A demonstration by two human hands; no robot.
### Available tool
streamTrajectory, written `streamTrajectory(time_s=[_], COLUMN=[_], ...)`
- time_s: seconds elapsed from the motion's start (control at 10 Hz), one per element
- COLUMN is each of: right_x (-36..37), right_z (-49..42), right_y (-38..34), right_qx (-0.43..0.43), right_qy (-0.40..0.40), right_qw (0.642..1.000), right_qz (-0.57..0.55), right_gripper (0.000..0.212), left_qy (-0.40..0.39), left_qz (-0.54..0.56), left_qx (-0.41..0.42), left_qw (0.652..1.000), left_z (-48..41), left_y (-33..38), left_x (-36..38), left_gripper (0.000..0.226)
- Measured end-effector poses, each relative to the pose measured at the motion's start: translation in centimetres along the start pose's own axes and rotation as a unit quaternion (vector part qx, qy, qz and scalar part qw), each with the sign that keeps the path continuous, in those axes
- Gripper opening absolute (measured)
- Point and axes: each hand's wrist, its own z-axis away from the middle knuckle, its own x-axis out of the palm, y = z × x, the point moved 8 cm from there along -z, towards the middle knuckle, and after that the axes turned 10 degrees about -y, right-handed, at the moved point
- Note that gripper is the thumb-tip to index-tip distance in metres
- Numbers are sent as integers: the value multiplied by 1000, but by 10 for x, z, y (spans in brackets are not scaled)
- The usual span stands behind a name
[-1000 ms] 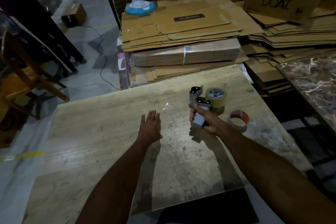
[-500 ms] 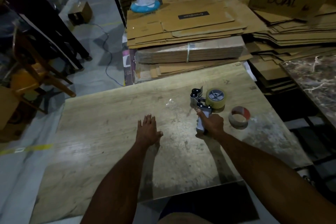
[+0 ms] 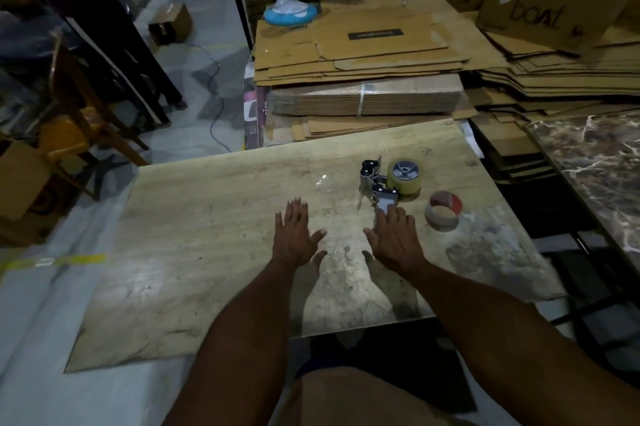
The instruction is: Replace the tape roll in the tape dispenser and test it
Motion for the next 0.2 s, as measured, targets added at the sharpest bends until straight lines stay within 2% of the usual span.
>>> streamTrajectory(time_s=[0.1, 0.2], right_x=[-1, -30], right_z=[2, -3], right_y=[1, 3], right_qx=[-12, -31], right_qy=[-42, -25], right_qw=[998, 999], right_qz=[-39, -37], right_gripper=[75, 78], left_qy=[26, 59], left_qz=[0, -18], left_qx=[16, 31], left_qw=[1000, 998], left_z=[7, 7], left_y=[18, 28], left_x=[-7, -28], left_gripper=[91, 90])
